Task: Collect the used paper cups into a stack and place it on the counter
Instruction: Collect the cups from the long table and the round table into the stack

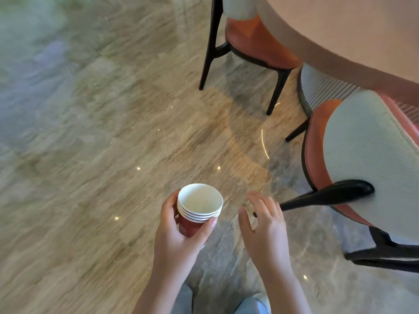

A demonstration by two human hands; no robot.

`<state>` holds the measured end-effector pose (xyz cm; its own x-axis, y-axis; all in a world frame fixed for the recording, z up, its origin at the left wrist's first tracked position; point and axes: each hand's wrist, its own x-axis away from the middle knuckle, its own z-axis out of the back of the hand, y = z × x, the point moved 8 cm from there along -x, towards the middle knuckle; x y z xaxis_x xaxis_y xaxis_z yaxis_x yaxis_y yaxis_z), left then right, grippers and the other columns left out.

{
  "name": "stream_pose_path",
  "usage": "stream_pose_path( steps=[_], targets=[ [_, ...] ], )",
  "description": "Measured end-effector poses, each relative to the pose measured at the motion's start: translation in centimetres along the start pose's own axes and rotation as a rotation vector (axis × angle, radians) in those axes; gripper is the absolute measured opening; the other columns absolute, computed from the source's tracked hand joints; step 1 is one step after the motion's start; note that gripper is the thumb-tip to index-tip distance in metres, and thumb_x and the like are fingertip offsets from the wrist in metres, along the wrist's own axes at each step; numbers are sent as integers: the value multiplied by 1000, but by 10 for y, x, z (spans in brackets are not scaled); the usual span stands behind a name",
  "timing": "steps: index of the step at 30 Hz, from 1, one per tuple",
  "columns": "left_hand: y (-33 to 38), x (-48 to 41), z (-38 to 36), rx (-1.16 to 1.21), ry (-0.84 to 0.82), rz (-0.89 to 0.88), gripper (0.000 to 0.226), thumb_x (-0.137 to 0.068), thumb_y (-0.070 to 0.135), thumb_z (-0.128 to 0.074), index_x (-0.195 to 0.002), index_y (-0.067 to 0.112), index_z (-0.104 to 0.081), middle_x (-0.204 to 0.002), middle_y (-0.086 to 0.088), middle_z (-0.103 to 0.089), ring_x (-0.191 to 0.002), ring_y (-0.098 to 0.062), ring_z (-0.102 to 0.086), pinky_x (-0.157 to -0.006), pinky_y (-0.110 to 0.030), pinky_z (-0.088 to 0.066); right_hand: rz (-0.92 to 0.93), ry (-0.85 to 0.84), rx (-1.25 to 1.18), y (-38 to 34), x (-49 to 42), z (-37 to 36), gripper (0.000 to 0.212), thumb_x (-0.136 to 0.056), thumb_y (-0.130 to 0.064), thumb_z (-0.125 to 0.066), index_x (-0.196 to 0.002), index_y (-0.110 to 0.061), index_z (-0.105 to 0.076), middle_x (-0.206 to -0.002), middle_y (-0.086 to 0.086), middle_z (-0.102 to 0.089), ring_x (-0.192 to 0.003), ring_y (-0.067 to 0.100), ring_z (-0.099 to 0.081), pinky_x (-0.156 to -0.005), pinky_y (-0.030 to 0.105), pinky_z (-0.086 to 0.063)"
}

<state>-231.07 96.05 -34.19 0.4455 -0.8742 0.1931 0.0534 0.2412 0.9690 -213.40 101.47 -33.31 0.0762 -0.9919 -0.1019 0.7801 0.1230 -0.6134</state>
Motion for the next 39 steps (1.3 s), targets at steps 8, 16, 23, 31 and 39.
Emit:
stream_pose_path(
  steps=[8,16,23,31,39],
  targets=[
    [65,-15,19,71,-90,-52,57,-56,30,-80,-103,45,-50,-95,37,-61,-90,12,-60,-57,-2,-45,-67,116,10,-50,5,45,30,-79,-10,-66,-109,-5,-62,-108,10,-64,-105,29,-57,-91,43,-46],
    [119,-8,32,51,-201,-165,64,-54,46,-78,-111,37,-52,-113,12,-62,-102,-3,-61,-77,-9,-46,-127,236,26,-80,29,93,33,-79,-11,-68,-111,-8,-62,-110,7,-63,-108,28,-56,-94,44,-44],
    [145,16,19,6,-395,-193,58,-52,48,-79,-101,59,-52,-107,29,-61,-99,5,-60,-68,-5,-47,-199,235,109,-85,46,137,32,-81,-13,-65,-112,-8,-62,-113,8,-63,-110,29,-54,-94,44,-40],
    [188,26,-16,12,-526,-215,60,-50,54,-79,-104,50,-52,-107,24,-63,-100,1,-61,-75,-9,-47,-296,319,201,-82,75,214,32,-82,-12,-64,-114,-8,-61,-115,8,-62,-113,29,-52,-96,46,-40],
    [217,67,-67,1,-698,-221,63,-50,53,-78,-106,44,-51,-105,23,-62,-97,2,-60,-72,-10,-48,-347,327,301,-70,109,282,32,-82,-18,-63,-114,-14,-61,-114,4,-63,-110,28,-54,-95,44,-43]
  ],
)
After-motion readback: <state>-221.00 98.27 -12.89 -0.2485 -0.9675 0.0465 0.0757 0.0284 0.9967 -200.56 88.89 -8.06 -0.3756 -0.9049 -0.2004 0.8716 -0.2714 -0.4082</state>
